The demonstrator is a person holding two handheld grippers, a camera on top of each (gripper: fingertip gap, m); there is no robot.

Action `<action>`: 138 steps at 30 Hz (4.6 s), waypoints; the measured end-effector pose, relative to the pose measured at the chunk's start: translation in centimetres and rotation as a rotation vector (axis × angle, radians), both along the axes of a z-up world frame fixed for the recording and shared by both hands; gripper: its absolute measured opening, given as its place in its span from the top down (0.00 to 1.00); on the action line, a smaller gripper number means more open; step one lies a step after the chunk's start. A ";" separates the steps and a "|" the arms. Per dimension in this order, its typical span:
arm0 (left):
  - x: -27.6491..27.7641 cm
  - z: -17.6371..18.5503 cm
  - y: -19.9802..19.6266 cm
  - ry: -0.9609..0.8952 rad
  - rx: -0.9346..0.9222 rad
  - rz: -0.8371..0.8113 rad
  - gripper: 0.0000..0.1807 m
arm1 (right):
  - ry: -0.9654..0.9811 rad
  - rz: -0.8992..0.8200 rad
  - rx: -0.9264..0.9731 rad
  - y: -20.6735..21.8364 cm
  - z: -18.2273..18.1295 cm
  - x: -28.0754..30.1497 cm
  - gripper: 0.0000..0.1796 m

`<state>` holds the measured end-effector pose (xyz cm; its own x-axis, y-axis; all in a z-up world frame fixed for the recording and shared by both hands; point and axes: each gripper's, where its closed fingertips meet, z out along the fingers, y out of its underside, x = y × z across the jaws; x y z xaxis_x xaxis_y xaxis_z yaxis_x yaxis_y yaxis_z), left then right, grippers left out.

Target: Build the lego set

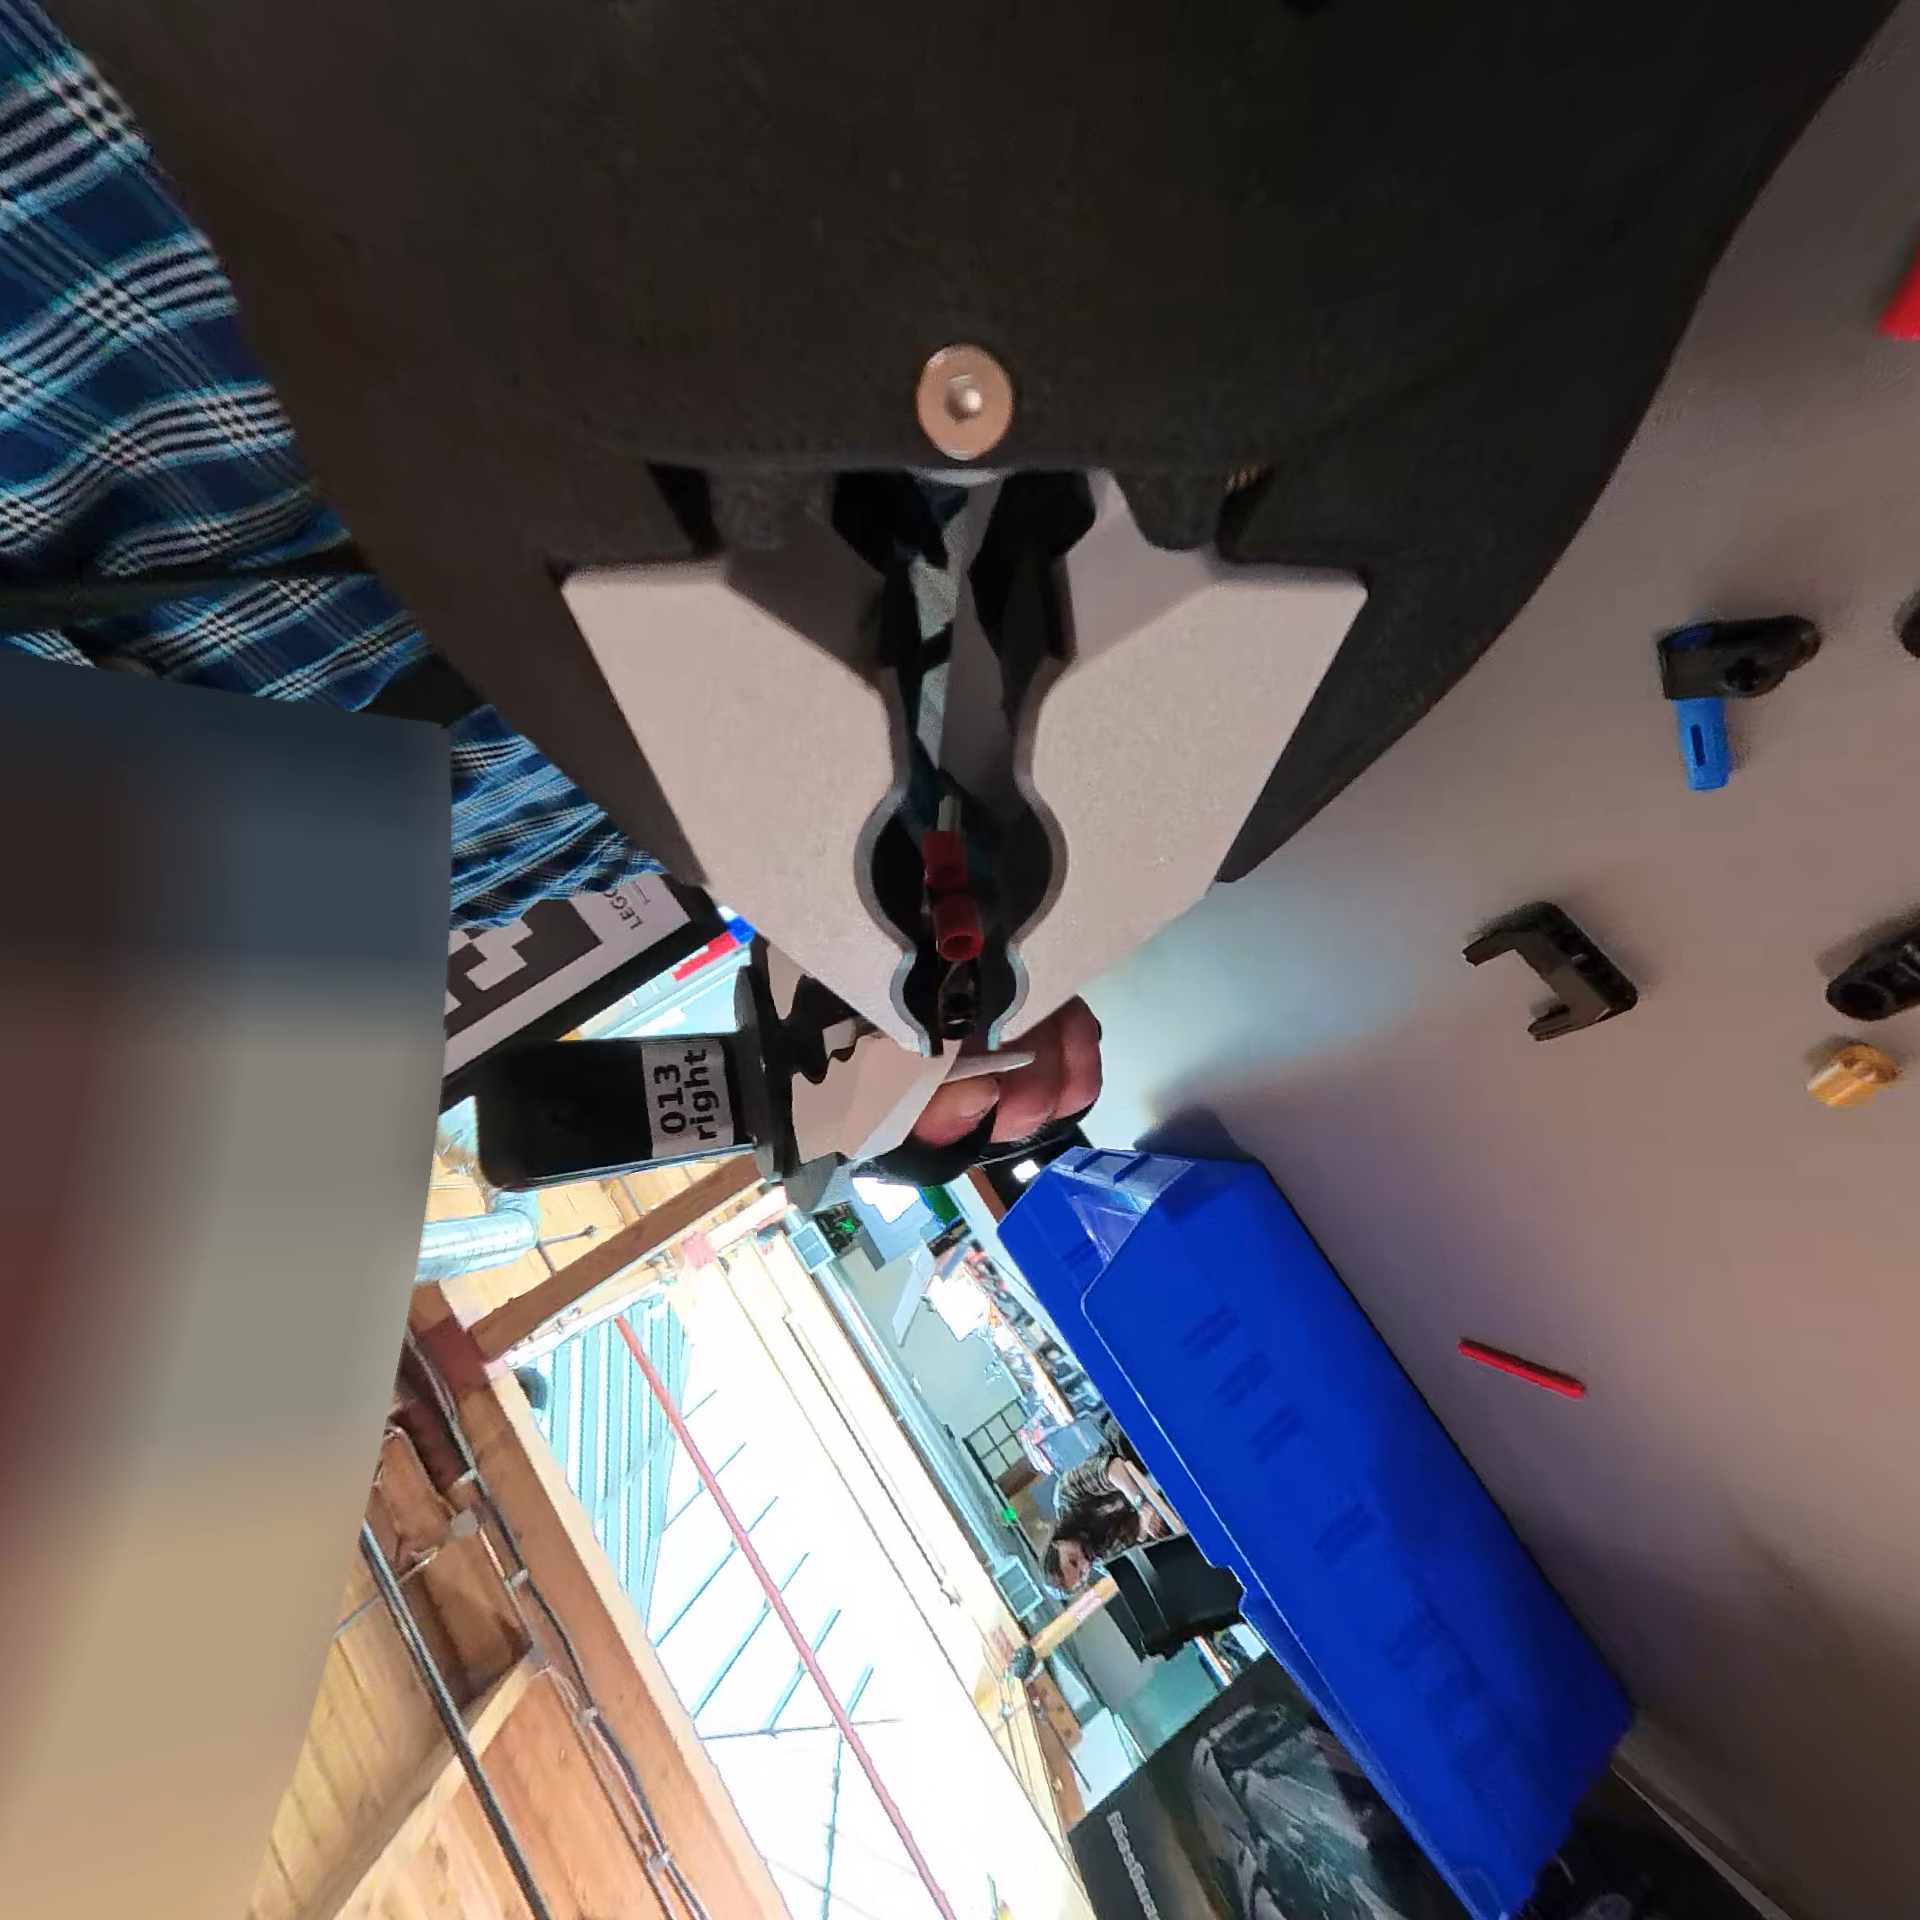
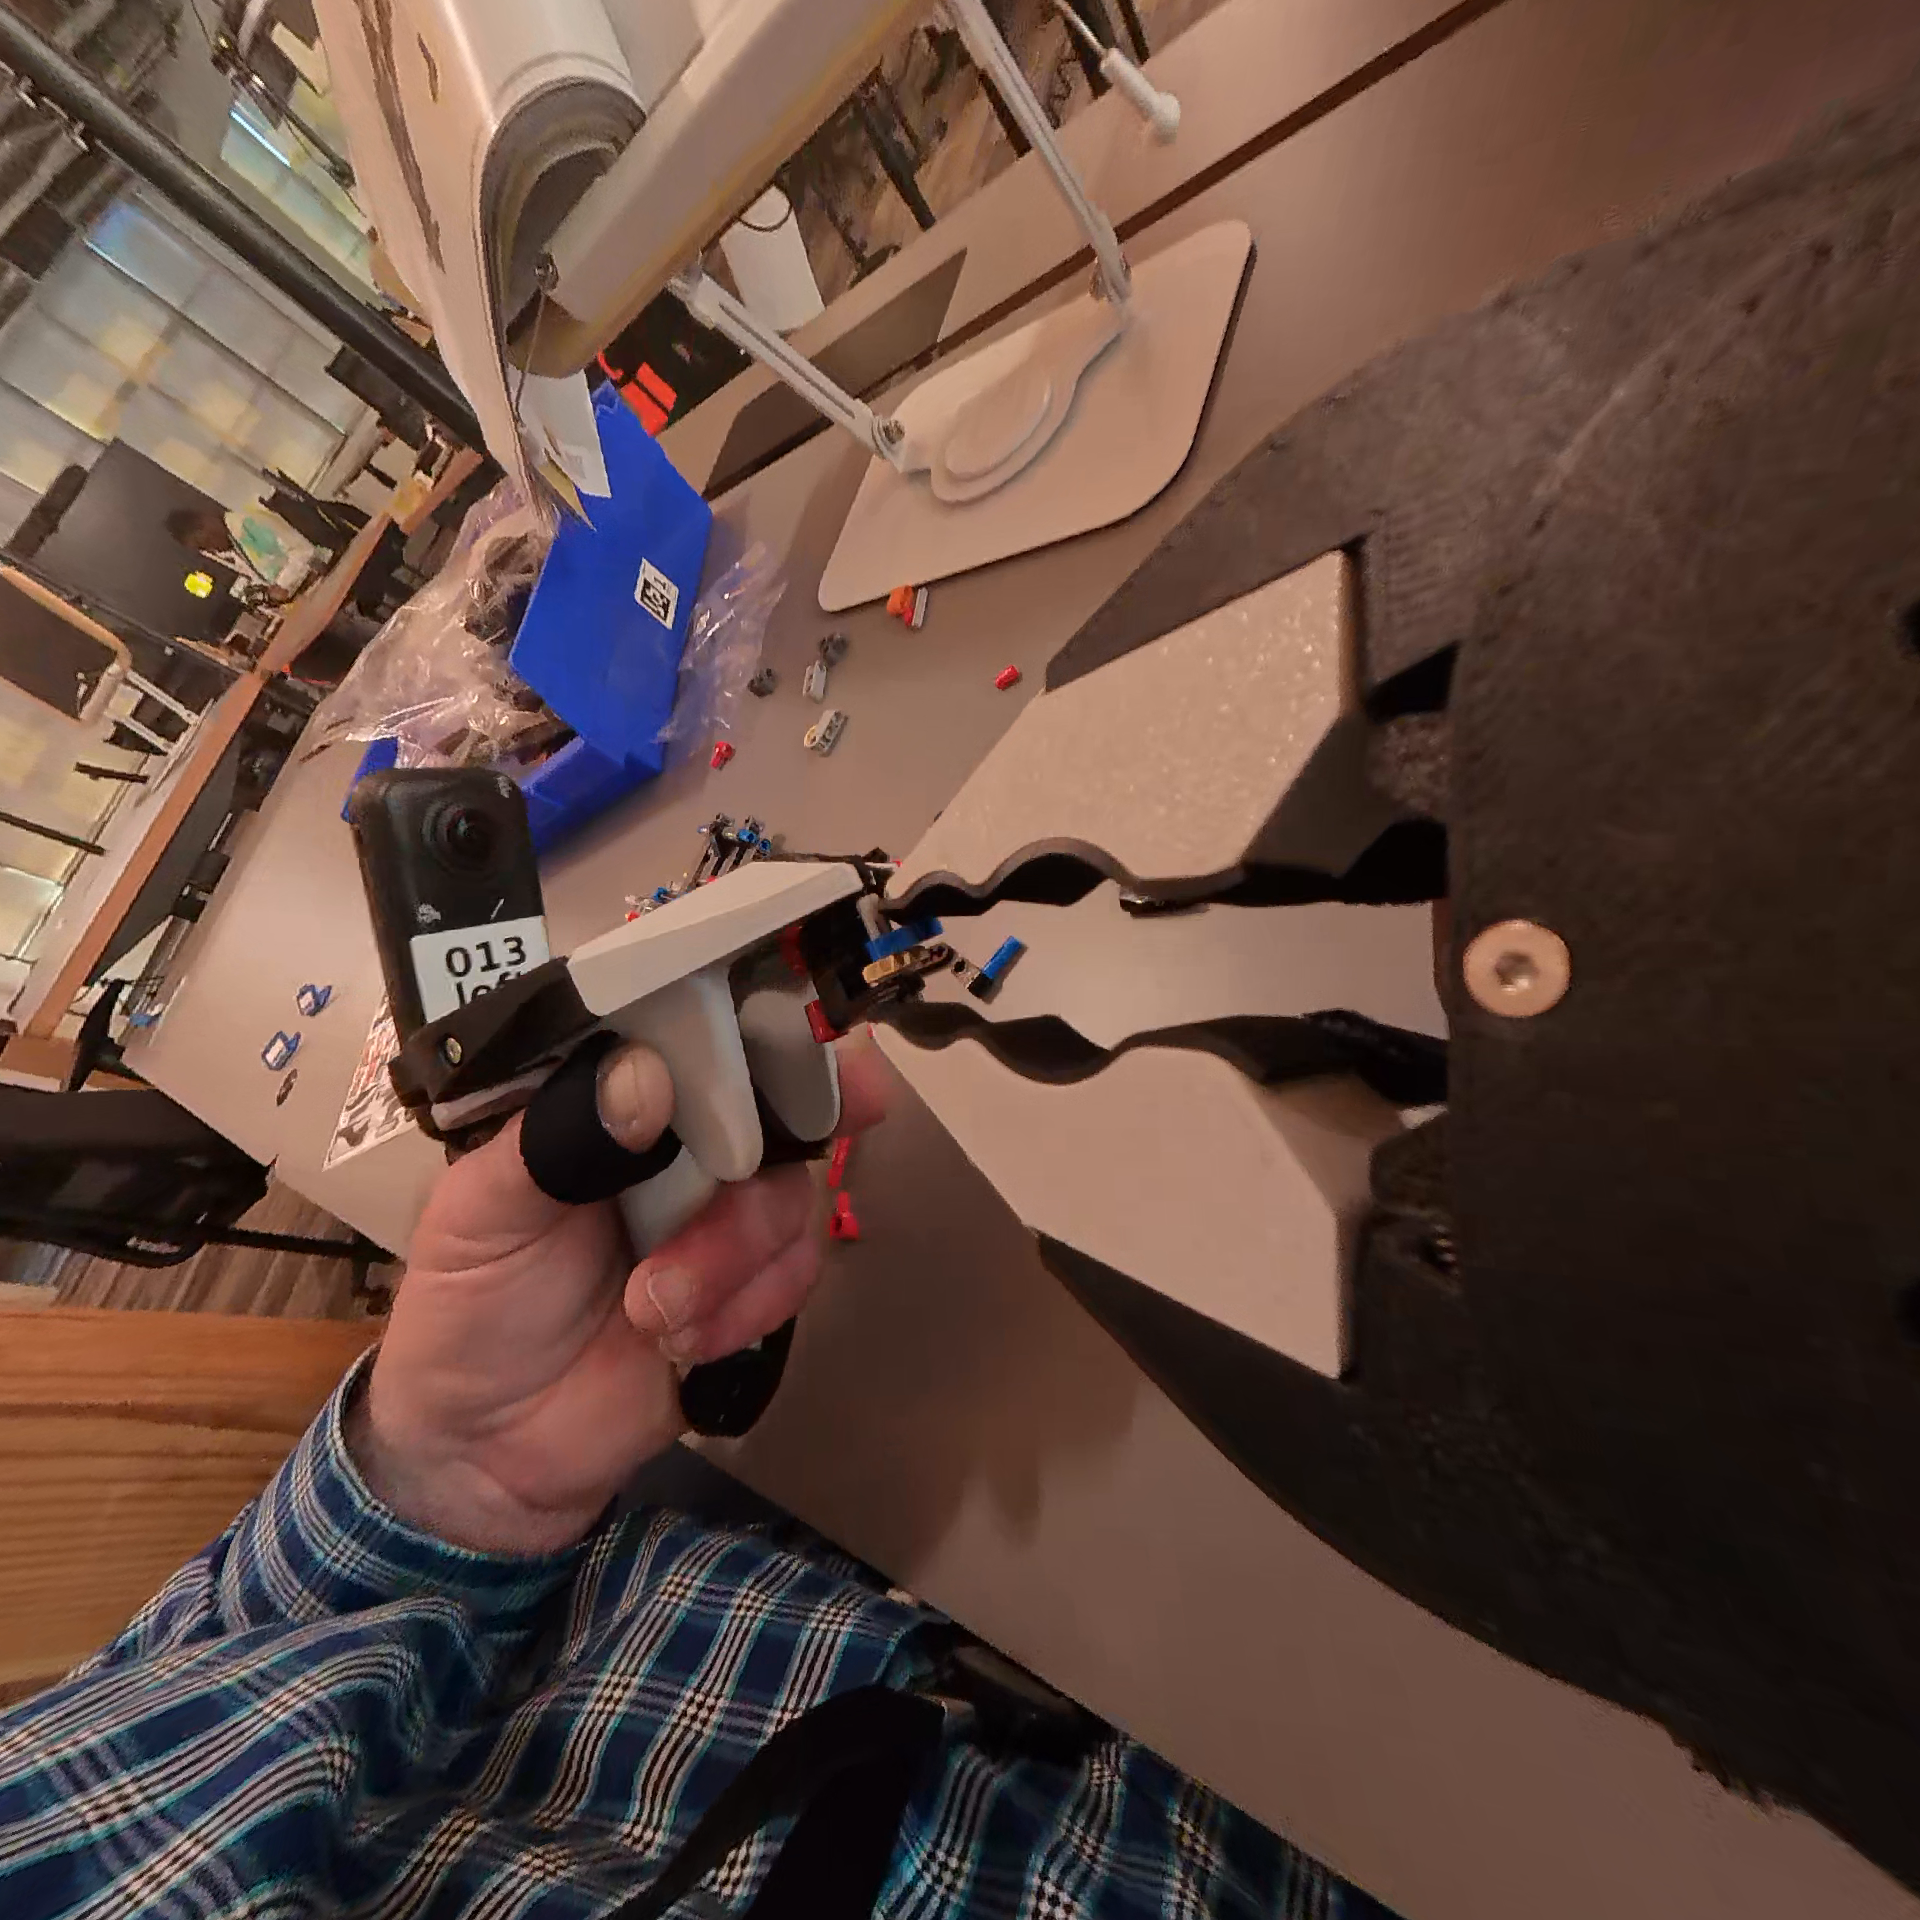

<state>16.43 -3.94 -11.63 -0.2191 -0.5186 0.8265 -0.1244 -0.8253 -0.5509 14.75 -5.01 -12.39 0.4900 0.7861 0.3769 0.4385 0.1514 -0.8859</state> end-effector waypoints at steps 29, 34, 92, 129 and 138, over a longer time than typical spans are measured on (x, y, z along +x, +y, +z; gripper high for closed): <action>0.2 -1.2 0.2 0.117 0.300 0.031 1.00 | 0.210 0.041 -0.219 -0.3 0.7 0.8 0.87; 0.3 -1.2 -0.2 0.091 0.278 -0.006 1.00 | 0.257 0.079 -0.298 -0.3 0.6 0.6 0.86; -6.3 -11.5 -5.6 0.591 1.202 -0.285 1.00 | -0.200 0.067 -0.491 -6.5 -8.8 -4.0 0.82; -5.3 -11.5 -5.2 0.567 1.273 -0.299 0.95 | -0.319 0.198 -0.377 -3.2 -10.4 -3.7 0.87; -5.4 -11.5 -5.1 0.549 1.307 -0.331 0.95 | -0.416 0.217 -0.243 -2.9 -10.1 -3.9 0.84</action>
